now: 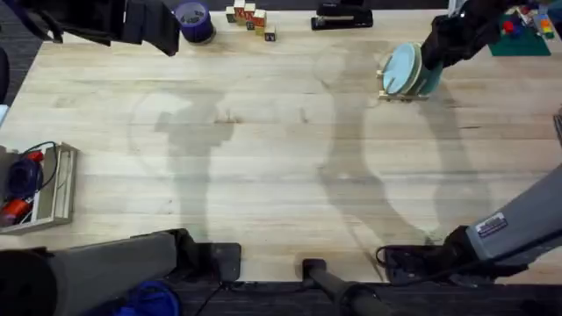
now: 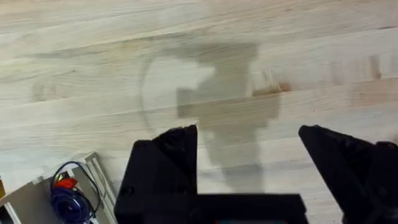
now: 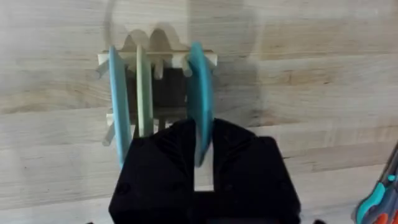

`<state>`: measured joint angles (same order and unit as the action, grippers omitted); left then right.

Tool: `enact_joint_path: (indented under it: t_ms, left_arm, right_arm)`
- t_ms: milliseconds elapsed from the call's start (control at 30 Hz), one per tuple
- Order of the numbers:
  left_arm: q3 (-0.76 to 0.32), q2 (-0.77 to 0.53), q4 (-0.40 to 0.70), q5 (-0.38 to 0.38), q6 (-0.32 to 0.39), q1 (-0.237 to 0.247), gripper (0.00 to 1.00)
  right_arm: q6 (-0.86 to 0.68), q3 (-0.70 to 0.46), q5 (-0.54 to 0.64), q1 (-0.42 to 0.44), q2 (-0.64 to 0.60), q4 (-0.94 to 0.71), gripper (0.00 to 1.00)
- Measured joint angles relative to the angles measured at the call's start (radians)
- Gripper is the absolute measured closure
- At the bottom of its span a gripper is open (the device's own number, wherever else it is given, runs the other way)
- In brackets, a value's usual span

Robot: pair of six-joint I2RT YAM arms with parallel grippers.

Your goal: Pick up the plates from the table one by one and place each into a slot on the dish rack.

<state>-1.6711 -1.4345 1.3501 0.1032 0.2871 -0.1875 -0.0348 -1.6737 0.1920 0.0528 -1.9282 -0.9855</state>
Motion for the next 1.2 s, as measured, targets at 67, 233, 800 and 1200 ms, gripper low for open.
enact_joint_path:
  t_ms: [67, 233, 800, 1200]
  left_arm:
    - [0.000, 0.000, 0.000, 0.000, 0.000, 0.000, 0.006]
    - [0.000, 0.000, 0.000, 0.000, 0.000, 0.000, 0.006]
    - [0.000, 0.000, 0.000, 0.000, 0.000, 0.000, 0.006]
    - [0.000, 0.000, 0.000, 0.000, 0.000, 0.000, 0.006]
  right_arm:
    - [0.001, 0.000, -0.002, 0.000, 0.000, 0.001, 0.835]
    - [0.002, 0.000, -0.006, 0.000, 0.001, 0.001, 0.801]
    - [0.001, -0.001, -0.005, 0.000, 0.001, -0.003, 0.807]
    - [-0.007, -0.099, -0.005, 0.000, 0.032, -0.061, 0.800]
